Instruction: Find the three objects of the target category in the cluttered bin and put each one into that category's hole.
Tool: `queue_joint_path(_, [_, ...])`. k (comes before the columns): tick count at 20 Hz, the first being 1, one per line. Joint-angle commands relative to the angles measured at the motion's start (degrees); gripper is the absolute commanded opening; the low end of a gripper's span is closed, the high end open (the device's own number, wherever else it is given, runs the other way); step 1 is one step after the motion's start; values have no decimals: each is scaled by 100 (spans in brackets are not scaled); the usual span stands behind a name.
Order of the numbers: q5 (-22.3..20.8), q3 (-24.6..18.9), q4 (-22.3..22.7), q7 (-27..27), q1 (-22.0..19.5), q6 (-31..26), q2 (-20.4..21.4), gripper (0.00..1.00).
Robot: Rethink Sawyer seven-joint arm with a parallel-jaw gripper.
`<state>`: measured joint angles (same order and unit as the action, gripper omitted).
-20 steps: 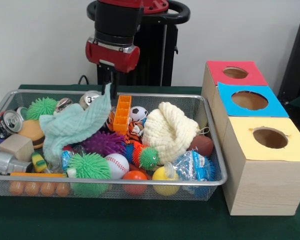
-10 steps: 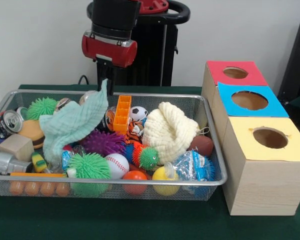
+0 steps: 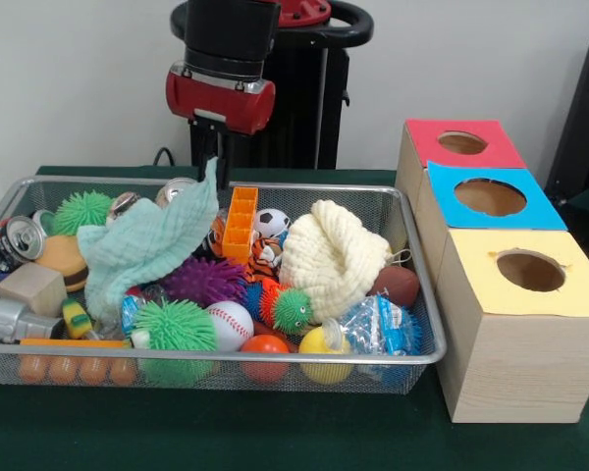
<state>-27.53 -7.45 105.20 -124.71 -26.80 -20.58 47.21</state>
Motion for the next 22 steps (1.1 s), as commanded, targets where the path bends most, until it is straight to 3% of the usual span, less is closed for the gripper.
queue_joint_path(1, [-447,-431,185,504,-132,150,-1,0])
queue_joint_path(10, [43,-667,51,568,-343,-409,423,0])
queue_joint_path(22, [265,-972,-279,631,-646,-675,462,0])
